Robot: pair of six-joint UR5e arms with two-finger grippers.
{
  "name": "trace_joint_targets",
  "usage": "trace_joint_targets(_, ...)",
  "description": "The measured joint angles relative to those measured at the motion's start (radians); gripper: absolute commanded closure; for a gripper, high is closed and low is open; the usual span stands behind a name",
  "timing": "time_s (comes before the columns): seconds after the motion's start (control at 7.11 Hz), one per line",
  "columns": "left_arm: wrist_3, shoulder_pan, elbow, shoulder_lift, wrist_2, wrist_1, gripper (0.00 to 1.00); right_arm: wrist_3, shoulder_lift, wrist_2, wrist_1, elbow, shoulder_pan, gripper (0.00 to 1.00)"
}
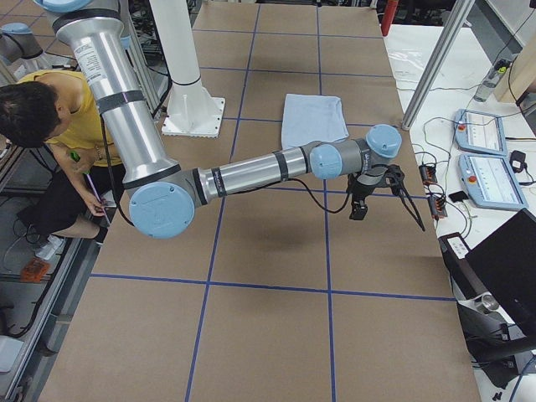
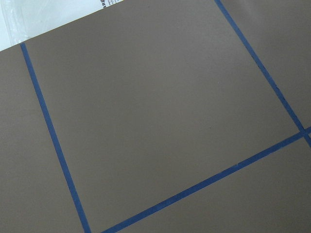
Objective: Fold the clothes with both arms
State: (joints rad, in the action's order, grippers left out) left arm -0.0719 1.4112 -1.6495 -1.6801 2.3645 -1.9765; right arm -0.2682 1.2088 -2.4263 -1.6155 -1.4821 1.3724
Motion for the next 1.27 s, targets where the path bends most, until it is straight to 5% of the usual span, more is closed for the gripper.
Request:
trace_joint_targets(0.56, 0.004, -0.002, -0.106, 0.119, 0.001, -0.013, 0.0, -0.013, 0.078, -0.008, 0.039, -0.037, 0.011, 0.0)
trace_joint_targets(1.27, 0.004, -0.003, -0.102, 0.132, 0.004, -0.012, 0.0, -0.02, 0.15, 0.057, 0.18, -0.046, -0.049, 0.0)
